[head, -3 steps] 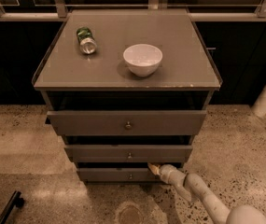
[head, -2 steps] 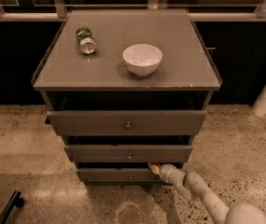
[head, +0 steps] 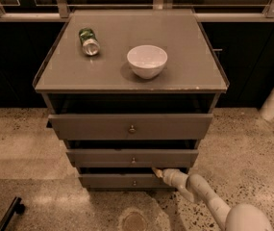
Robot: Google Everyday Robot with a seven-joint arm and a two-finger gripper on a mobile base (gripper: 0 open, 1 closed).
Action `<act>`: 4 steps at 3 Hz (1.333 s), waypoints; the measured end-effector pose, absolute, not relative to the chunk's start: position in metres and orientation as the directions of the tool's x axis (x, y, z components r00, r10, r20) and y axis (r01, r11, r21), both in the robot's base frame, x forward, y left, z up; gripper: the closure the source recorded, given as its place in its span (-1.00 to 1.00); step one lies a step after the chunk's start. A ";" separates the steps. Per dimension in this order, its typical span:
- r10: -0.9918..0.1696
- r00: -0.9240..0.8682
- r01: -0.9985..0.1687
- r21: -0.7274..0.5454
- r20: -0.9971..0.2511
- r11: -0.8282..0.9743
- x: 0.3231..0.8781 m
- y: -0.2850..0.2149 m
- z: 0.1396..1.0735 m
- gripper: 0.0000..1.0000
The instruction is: Open bottom drawer
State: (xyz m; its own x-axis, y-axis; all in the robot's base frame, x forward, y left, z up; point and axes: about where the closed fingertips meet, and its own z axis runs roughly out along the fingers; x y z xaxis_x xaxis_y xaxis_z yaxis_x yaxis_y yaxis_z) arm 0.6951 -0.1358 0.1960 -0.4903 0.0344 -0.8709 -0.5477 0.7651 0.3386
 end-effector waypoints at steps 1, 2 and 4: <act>-0.034 -0.543 -0.562 0.332 -0.839 0.758 0.691 -0.128 0.186 1.00; -0.080 -0.583 -0.568 0.335 -0.809 0.752 0.684 -0.126 0.181 1.00; -0.080 -0.611 -0.566 0.364 -0.788 0.739 0.674 -0.119 0.180 1.00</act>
Offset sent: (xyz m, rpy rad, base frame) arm -0.0298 0.0070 -0.0351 -0.1769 0.2395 0.1448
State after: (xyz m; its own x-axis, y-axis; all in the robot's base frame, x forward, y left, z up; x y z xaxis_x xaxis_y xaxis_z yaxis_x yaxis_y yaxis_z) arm 0.6745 -0.1187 0.1800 -0.6110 -0.0805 -0.7876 -0.5664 0.7395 0.3638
